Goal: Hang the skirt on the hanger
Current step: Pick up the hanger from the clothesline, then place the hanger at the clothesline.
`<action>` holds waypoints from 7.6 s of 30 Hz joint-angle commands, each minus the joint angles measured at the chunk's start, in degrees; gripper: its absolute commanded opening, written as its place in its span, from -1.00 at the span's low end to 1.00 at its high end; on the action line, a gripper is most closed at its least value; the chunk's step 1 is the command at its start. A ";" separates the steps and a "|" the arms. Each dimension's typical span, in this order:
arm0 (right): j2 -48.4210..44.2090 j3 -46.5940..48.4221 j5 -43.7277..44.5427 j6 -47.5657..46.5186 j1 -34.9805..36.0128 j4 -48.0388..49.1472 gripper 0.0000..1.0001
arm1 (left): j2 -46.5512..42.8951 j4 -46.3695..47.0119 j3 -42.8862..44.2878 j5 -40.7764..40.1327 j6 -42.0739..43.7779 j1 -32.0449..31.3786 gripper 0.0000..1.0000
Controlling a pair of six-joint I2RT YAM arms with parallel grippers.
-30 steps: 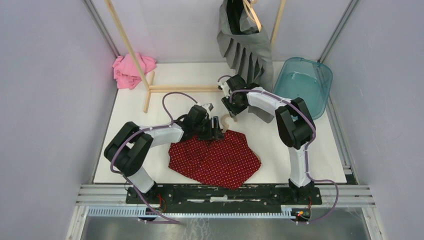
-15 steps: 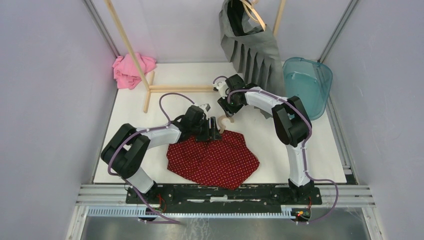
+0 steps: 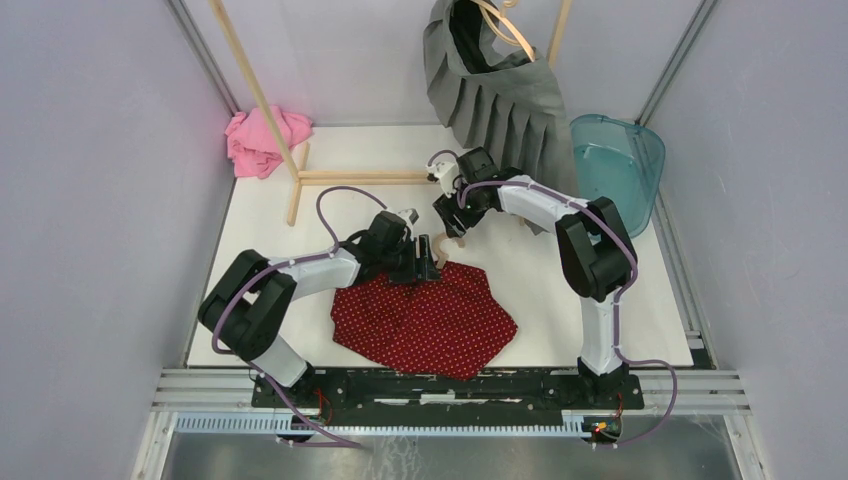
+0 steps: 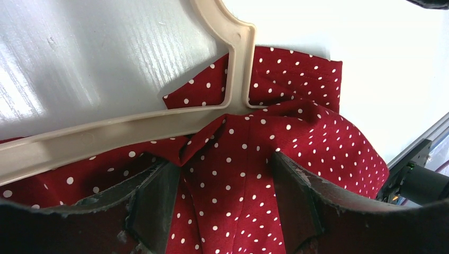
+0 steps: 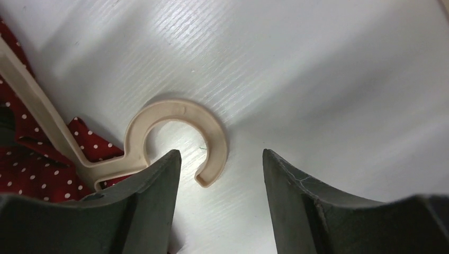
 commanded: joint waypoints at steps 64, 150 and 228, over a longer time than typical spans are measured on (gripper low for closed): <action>-18.40 -11.42 17.67 -10.80 11.26 8.47 -0.98 | -15.98 -4.32 5.72 0.39 9.55 4.09 0.51; -31.53 12.69 32.09 10.19 10.46 -14.86 0.13 | -20.10 33.03 -5.25 21.15 6.88 7.22 -0.93; -49.60 -4.46 22.12 21.35 5.69 -14.35 0.16 | -3.94 43.15 46.61 -48.48 43.85 7.11 -0.93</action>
